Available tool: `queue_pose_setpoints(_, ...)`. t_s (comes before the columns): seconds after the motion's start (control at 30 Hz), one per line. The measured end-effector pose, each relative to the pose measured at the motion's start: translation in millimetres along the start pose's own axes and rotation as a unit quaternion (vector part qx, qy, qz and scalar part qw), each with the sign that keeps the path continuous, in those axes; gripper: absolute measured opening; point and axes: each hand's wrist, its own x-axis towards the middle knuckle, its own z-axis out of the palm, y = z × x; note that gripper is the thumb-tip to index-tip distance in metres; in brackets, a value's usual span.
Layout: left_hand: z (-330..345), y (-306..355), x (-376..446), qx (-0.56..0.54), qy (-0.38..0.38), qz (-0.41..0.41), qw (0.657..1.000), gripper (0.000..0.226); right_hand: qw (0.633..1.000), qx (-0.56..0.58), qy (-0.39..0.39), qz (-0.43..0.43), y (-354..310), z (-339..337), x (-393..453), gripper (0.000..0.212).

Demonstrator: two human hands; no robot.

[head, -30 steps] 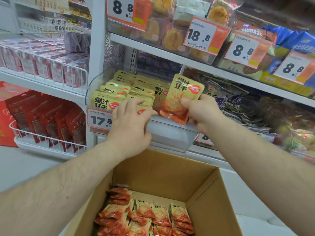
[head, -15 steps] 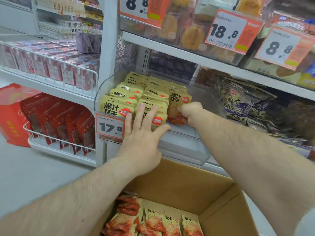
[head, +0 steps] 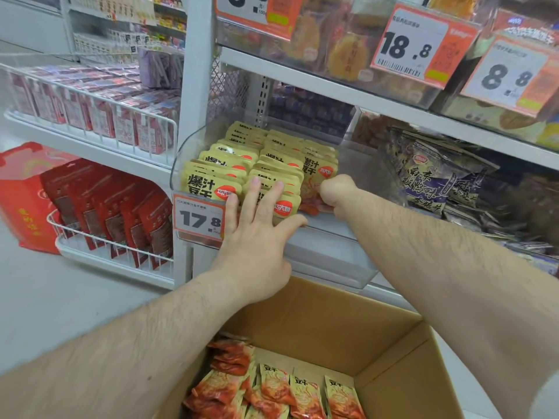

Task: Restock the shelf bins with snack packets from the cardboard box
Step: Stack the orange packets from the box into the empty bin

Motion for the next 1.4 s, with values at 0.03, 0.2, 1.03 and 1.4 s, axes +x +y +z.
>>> queue_pose_setpoints(0.03, -0.8, -0.2, -0.1, 0.002, -0.001, 0.000, 1.000, 0.068, 1.000, -0.002, -0.006, -0.003, -0.6, -1.5, -2.3, 0.015)
queue_pose_setpoints(0.2, -0.8, -5.0, -7.0, -0.002, 0.091, 0.052, 0.994, 0.068, 0.997, -0.066, -0.023, -0.029, -8.6, -14.7, -19.8, 0.014)
queue_pose_setpoints(1.03, 35.1, -57.4, -40.2, -0.241, -0.293, -0.341, 0.860, 0.023, 0.965, -0.171, -0.189, 0.068, 265.5, 154.8, -109.3, 0.035)
queue_pose_setpoints(1.4, 34.5, -56.0, -38.6, -0.283, -0.400, -0.451, 0.746, 0.049, 0.993, -0.087, -0.071, -0.037, 259.8, 144.5, -126.5, 0.008)
